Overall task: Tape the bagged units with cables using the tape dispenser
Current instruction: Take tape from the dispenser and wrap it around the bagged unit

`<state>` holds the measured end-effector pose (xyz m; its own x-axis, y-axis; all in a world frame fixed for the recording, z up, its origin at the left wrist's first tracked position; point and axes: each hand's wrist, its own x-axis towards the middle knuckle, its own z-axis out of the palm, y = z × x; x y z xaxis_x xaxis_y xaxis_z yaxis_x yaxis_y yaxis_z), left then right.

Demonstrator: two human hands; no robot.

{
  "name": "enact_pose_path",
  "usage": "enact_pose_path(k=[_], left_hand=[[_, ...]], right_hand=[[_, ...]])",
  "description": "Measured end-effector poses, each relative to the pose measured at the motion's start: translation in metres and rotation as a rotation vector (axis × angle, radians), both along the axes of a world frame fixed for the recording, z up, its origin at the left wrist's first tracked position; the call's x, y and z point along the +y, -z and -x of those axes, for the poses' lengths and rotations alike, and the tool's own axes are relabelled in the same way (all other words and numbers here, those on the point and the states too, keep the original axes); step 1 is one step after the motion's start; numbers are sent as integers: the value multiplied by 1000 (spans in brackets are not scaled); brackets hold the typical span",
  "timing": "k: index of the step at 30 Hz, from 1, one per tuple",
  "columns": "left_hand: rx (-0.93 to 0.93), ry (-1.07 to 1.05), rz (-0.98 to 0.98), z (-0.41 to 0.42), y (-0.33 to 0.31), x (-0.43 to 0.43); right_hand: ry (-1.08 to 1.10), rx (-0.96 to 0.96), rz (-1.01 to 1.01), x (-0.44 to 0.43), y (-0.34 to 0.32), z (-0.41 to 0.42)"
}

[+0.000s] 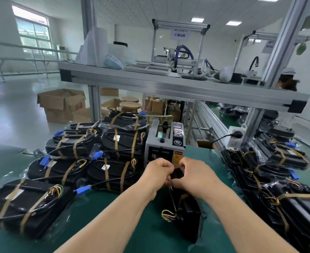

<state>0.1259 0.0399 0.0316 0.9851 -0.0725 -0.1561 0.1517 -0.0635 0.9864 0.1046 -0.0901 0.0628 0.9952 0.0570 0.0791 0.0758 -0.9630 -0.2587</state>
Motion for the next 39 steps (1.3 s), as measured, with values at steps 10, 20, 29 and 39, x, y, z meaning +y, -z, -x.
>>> enact_pose_path(k=[10, 20, 29, 39], left_hand=[[-232, -5, -282, 43, 30, 53], [-353, -274, -87, 82, -25, 160], [-80, -645, -12, 57, -48, 324], [96, -699, -140, 13, 0, 354]], right_hand=[[-197, 166, 3, 4, -17, 23], [-374, 137, -533, 91, -58, 38], [-262, 441, -1113, 213, -15, 38], [-114, 591, -1251, 262, 20, -4]])
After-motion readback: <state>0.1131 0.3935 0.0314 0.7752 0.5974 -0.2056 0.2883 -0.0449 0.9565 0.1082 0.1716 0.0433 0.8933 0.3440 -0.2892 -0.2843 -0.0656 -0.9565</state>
